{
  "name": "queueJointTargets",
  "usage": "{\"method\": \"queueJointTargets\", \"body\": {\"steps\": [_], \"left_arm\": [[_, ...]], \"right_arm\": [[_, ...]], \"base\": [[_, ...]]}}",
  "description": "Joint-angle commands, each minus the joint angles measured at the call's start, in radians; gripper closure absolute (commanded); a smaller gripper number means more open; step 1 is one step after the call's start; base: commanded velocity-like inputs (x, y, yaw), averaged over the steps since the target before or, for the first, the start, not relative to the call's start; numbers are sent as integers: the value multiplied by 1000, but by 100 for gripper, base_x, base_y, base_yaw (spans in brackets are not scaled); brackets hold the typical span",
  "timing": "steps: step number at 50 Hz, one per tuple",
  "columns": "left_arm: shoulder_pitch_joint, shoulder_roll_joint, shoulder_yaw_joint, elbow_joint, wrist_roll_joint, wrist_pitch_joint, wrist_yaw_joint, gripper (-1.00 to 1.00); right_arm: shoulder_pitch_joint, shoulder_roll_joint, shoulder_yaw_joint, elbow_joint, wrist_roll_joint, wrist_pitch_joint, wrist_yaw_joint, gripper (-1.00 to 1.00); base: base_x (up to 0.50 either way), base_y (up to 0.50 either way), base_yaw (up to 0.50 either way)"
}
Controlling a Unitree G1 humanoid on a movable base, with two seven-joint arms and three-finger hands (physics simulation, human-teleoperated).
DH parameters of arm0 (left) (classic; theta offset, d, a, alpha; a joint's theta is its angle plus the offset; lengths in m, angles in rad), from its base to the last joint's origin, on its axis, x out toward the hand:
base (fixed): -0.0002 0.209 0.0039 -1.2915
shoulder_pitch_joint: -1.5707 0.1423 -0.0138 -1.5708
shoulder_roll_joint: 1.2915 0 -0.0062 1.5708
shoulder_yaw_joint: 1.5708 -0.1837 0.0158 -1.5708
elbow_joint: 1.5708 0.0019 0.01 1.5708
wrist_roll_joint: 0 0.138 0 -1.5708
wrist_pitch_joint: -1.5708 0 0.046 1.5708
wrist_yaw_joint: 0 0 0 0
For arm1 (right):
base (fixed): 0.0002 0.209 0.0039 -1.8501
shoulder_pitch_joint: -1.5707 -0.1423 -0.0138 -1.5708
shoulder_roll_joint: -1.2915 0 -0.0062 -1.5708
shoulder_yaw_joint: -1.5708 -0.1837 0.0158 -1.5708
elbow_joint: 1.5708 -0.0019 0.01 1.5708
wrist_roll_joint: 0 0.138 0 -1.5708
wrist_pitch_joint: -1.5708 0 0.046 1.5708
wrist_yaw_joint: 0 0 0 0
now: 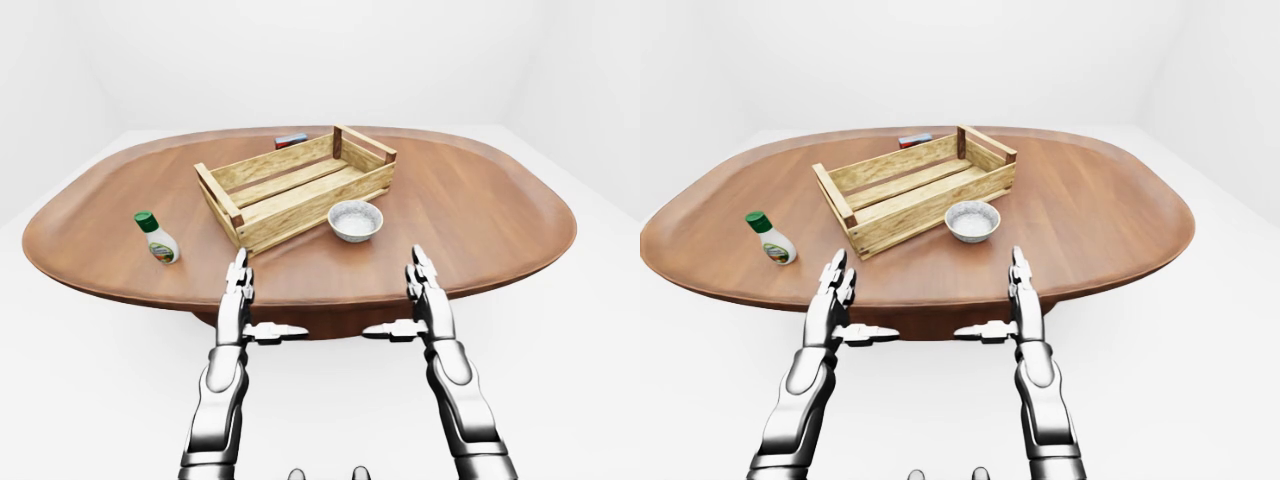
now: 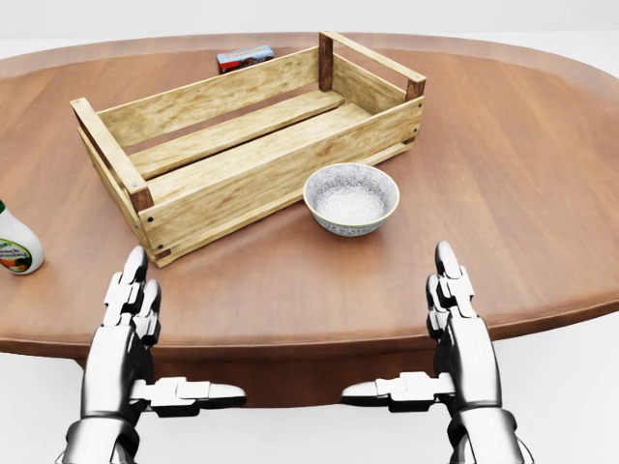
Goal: Pick up the salad dressing and put it in the tray.
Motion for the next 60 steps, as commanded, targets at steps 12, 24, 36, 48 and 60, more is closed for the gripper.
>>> {"method": "queueJointTargets", "body": {"steps": [12, 24, 36, 48, 60], "left_arm": [[-168, 255, 391, -148, -205, 88, 11, -100], [-175, 440, 598, -131, -314, 88, -3, -100], [-154, 600, 817, -89, -444, 88, 14, -100], [-133, 689, 913, 3, -502, 88, 46, -100], [-124, 750, 941, 73, -584, 88, 199, -100]], "right_arm": [[151, -21, -213, -430, -83, 88, -67, -100], [232, 41, -557, -748, -52, 88, 11, -100], [250, 111, -952, -995, 133, 88, 125, -100], [277, 123, -1123, -935, 73, 88, 156, -100], [263, 120, -1085, -950, 5, 88, 172, -100]], "base": [[0, 0, 0], [0, 0, 0], [0, 0, 0], [26, 21, 0], [41, 33, 0]]}}
